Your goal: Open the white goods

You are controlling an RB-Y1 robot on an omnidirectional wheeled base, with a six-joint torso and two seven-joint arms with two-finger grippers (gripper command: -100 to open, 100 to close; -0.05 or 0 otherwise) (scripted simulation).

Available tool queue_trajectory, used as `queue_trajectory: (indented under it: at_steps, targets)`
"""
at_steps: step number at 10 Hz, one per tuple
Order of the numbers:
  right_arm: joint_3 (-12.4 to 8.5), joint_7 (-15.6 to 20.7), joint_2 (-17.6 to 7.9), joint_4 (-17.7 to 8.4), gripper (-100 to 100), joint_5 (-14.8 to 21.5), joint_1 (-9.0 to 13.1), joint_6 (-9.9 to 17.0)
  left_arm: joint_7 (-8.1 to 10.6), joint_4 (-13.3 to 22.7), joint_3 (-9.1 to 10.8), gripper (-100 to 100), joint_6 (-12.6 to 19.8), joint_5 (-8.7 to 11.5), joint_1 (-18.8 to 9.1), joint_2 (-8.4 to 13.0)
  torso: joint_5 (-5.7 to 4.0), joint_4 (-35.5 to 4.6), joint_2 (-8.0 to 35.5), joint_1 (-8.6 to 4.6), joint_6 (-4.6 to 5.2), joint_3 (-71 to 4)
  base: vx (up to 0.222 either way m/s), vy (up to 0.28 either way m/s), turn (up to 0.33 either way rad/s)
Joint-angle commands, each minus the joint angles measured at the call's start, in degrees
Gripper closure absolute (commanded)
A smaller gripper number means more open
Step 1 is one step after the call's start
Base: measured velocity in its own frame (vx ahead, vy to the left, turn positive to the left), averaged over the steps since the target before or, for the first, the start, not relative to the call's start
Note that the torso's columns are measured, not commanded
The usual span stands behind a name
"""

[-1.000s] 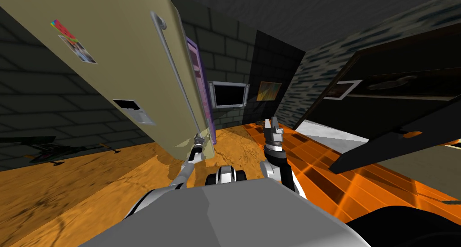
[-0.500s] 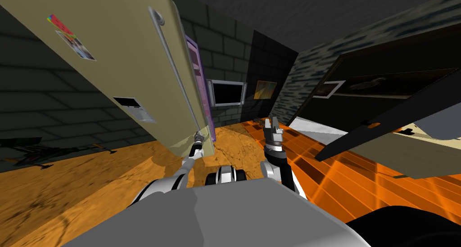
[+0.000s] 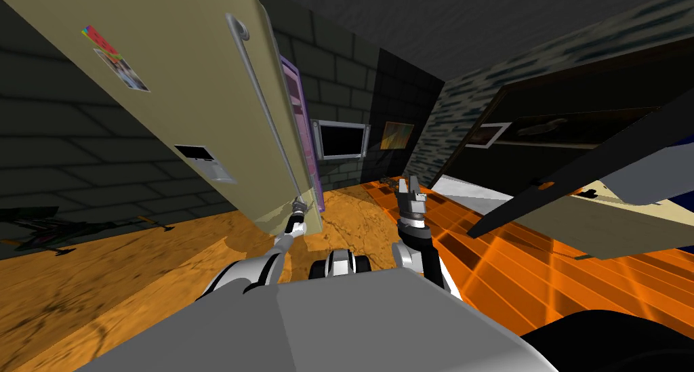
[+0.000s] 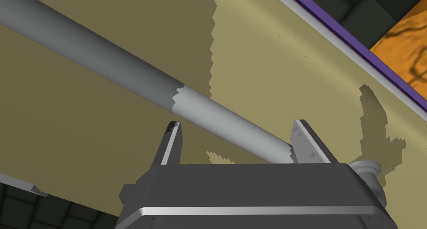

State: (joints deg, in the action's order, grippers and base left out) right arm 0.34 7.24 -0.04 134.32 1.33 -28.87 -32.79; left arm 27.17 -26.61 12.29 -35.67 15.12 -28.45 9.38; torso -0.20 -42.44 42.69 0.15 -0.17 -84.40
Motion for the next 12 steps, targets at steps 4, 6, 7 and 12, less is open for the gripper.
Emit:
queue_trajectory:
  at_steps: [4,6,7,12]
  targets:
    - [0.0,0.0,0.0,0.0,0,0.0,0.0,0.0,1.62,6.7,-0.78,100,-1.5,-1.0,-3.7,0.5,0.02,0.1,-0.6,-0.38,0.15,-0.3,-0.085,0.057,-0.006]
    - [0.0,0.0,0.0,0.0,0,0.0,0.0,0.0,2.35,6.6,-1.85,100,-1.5,-1.7,-3.8,0.1,0.20,0.2,-0.3,0.03,0.08,-0.1,-0.135,0.180,-0.082]
    - [0.0,0.0,0.0,0.0,0,0.0,0.0,0.0,2.35,4.6,-1.85,100,-1.5,-1.7,-3.8,0.1,0.17,0.1,-0.2,0.12,0.06,-0.1,-0.165,0.174,-0.075]
    - [0.0,0.0,0.0,0.0,0,0.0,0.0,0.0,4.55,6.1,-5.06,100,-1.2,-3.6,-4.1,-1.0,0.07,0.1,-0.2,0.05,-0.15,-0.1,-0.154,0.156,-0.064]
